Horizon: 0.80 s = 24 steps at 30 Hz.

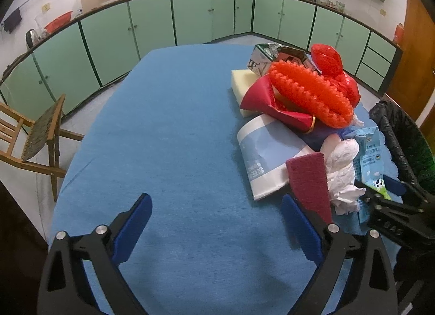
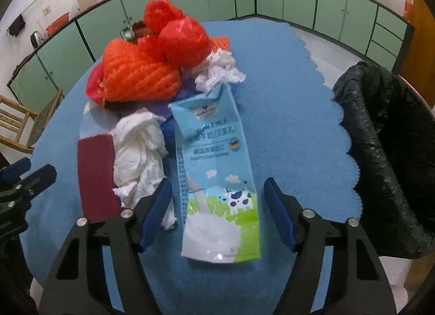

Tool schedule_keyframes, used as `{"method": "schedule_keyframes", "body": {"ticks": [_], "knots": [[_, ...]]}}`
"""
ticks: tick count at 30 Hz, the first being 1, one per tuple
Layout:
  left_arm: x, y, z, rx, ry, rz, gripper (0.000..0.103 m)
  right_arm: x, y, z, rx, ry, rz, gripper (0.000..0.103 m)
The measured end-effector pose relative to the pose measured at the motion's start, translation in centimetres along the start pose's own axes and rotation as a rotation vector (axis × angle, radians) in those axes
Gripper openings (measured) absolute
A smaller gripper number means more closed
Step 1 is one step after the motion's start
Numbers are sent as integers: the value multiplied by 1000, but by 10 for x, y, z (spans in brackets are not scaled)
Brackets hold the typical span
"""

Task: Collect trash
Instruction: 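Grasp the milk carton with the right tool while the left tool grasps the maroon scouring pad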

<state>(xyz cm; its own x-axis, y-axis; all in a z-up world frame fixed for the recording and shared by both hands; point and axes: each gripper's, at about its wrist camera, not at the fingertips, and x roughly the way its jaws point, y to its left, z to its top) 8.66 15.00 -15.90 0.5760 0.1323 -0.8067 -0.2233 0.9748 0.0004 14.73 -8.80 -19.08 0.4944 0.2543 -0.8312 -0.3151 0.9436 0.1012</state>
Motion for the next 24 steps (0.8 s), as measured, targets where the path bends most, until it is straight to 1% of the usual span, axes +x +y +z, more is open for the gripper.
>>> {"method": "schedule_keyframes", "body": {"ticks": [2, 3, 5, 7, 11, 16, 20, 24], "knots": [[0, -3, -1, 8, 1, -2, 94, 4, -1, -2, 2, 6, 0, 57], [0, -4, -1, 12, 0, -3, 94, 3, -1, -3, -5, 0, -5, 51], [0, -6, -2, 15, -1, -9, 94, 2, -2, -3, -15, 1, 11, 51], [-1, -10, -3, 19, -4, -19, 94, -2, -8, -4, 15, 0, 36, 51], [-1, -21, -4, 20, -12, -38, 94, -13, -21, -5, 43, -19, 19, 51], [4, -44, -7, 18, 6, -71, 94, -23, -35, -10, 56, -32, -13, 51], [12, -60, -11, 37, 18, -60, 94, -24, -47, -16, 76, -30, -16, 51], [22, -67, -14, 40, 33, -39, 93, -24, -53, -18, 88, -30, -7, 51]]}}
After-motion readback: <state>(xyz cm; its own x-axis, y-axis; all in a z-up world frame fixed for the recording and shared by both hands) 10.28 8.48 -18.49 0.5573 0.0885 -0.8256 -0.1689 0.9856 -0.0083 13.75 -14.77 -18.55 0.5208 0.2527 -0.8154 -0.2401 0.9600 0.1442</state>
